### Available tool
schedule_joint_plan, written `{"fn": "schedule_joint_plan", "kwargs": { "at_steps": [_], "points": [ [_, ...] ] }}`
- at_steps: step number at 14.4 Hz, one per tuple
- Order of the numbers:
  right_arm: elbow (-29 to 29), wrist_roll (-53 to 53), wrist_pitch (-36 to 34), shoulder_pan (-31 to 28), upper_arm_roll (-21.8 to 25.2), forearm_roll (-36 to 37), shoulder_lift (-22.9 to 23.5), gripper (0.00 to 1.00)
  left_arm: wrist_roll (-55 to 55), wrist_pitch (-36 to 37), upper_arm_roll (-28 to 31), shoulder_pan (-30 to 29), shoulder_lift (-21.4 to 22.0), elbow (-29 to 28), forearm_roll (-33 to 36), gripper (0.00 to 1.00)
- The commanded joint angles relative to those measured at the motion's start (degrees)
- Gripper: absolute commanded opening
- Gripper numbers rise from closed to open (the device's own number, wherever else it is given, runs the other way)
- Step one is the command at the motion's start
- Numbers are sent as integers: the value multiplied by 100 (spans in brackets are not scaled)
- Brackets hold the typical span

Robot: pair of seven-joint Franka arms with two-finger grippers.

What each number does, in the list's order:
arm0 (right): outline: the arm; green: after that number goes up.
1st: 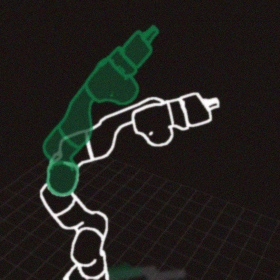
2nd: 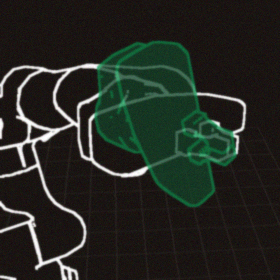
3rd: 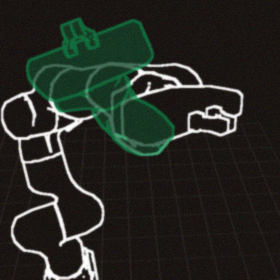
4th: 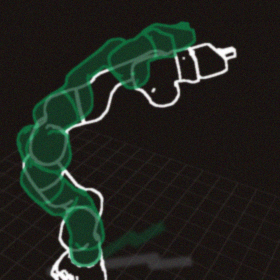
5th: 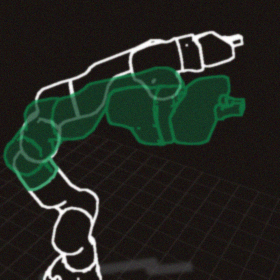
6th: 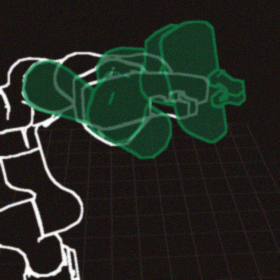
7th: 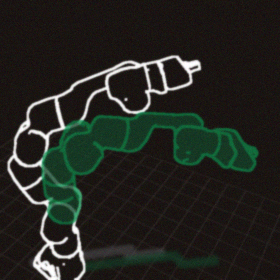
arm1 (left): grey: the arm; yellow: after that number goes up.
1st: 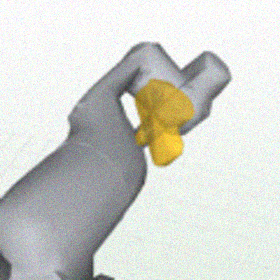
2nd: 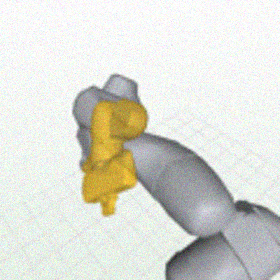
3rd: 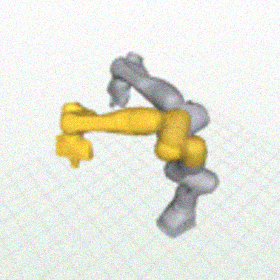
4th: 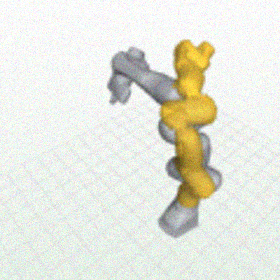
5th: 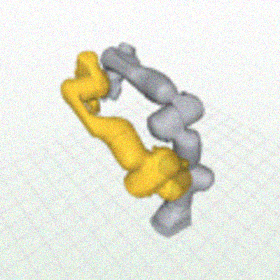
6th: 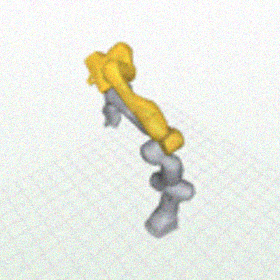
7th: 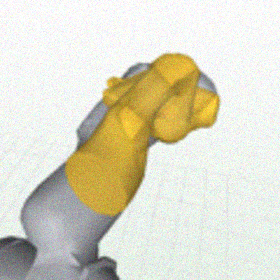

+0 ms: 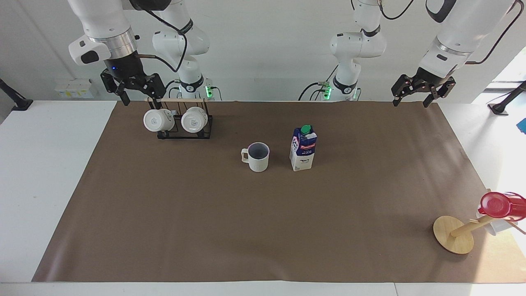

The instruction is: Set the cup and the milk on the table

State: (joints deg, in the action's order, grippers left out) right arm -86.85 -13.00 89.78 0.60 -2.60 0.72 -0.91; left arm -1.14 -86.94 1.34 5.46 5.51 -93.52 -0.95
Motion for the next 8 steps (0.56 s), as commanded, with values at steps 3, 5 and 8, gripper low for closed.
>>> {"fn": "schedule_joint_plan", "kwargs": {
  "at_steps": [3, 5, 8],
  "points": [
    [-17, 166, -66, -60, 14, -142, -41, 100, -44, 230, -81, -98, -23, 247, -72, 100],
    [-17, 157, -66, -60, 14, -142, -41, 100, -44, 230, -81, -107, -23, 247, -72, 100],
    [-17, 157, -66, -60, 14, -134, -41, 100, -35, 265, -90, -98, -15, 238, -63, 100]
  ]
}}
